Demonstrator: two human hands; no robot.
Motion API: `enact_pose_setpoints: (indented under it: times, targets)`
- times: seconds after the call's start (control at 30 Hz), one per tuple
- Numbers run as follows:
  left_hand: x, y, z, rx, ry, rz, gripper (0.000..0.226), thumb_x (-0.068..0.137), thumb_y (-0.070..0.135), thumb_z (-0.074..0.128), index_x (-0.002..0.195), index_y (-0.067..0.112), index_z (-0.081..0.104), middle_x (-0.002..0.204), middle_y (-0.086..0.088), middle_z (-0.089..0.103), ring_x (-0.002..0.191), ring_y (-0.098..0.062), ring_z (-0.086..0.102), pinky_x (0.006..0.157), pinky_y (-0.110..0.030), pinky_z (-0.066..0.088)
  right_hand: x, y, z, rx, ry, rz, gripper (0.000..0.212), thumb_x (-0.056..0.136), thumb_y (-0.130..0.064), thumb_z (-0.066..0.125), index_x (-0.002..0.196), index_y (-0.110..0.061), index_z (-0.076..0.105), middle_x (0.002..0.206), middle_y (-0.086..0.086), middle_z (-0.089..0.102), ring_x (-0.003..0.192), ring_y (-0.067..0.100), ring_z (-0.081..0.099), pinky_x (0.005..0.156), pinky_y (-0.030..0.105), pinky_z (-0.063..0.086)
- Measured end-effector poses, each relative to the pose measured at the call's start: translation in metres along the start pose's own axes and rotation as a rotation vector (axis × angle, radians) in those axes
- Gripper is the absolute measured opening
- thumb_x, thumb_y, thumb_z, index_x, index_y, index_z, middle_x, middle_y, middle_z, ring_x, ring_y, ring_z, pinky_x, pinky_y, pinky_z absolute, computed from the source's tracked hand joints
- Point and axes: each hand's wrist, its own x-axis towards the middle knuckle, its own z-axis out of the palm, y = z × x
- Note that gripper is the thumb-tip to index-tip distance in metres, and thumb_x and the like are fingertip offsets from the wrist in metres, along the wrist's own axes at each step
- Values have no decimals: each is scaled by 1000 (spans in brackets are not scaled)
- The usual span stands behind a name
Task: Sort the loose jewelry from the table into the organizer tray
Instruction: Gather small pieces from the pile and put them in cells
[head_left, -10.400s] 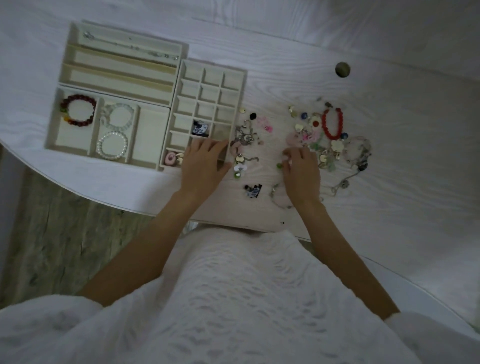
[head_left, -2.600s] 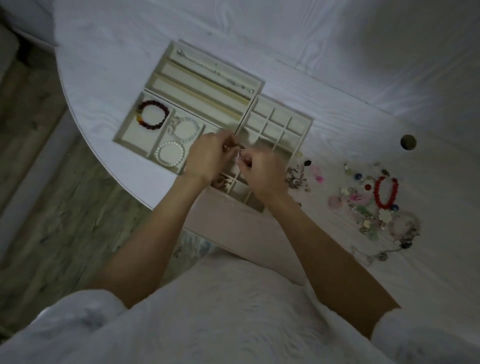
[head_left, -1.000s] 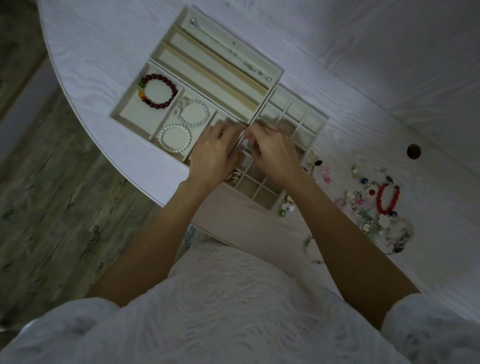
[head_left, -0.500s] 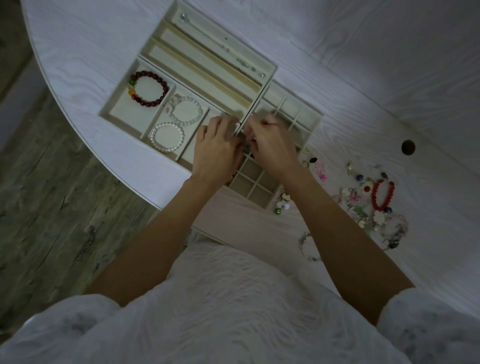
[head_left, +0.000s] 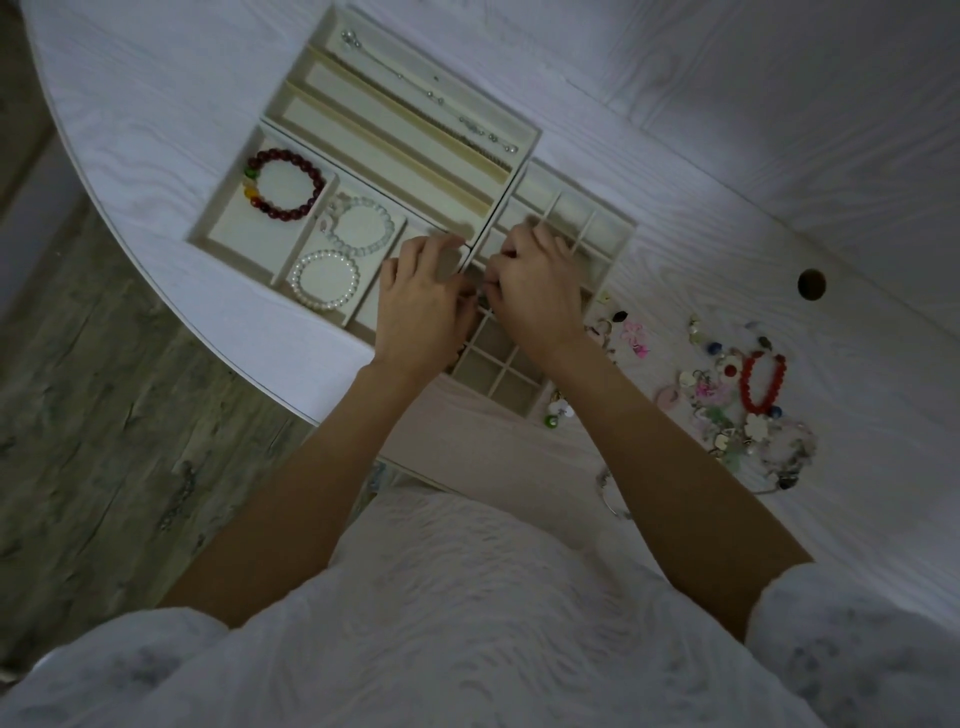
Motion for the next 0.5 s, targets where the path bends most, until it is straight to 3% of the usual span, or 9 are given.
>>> enact_pose_setpoints:
  times: [0.2, 0.3, 0.4, 0.5]
  targets:
    - [-5, 0, -1, 64, -8, -4, 16, 81, 27, 59, 84, 22, 74, 129, -5, 55, 115, -25, 39, 88, -39, 31, -1, -5, 8, 69, 114, -24, 6, 71, -6, 70, 75, -8, 67, 82, 9, 61, 78, 26, 58, 65, 32, 48]
    - [-7, -2, -3, 73, -8, -8, 17, 81, 27, 59, 87, 24, 74, 129, -4, 55, 115, -26, 42, 88, -39, 31, 8, -4, 7, 119, 87, -112, 7, 68, -2, 68, 72, -5, 64, 79, 12, 58, 76, 29, 56, 58, 36, 49]
    - [-6, -3, -2, 78, -14, 7, 17, 84, 29, 58, 86, 25, 74, 129, -5, 55, 115, -25, 39, 87, -38, 31, 11, 7, 3, 96, 26, -213, 5, 75, -10, 68, 76, -5, 66, 84, 12, 58, 80, 29, 56, 62, 35, 49]
    - [-6, -3, -3, 77, -9, 8, 17, 85, 31, 59, 86, 27, 75, 128, -5, 56, 115, -25, 41, 86, -38, 31, 7, 20, -2, 77, -41, -306, 16, 86, -19, 58, 85, -6, 67, 95, 11, 58, 91, 28, 53, 70, 32, 47]
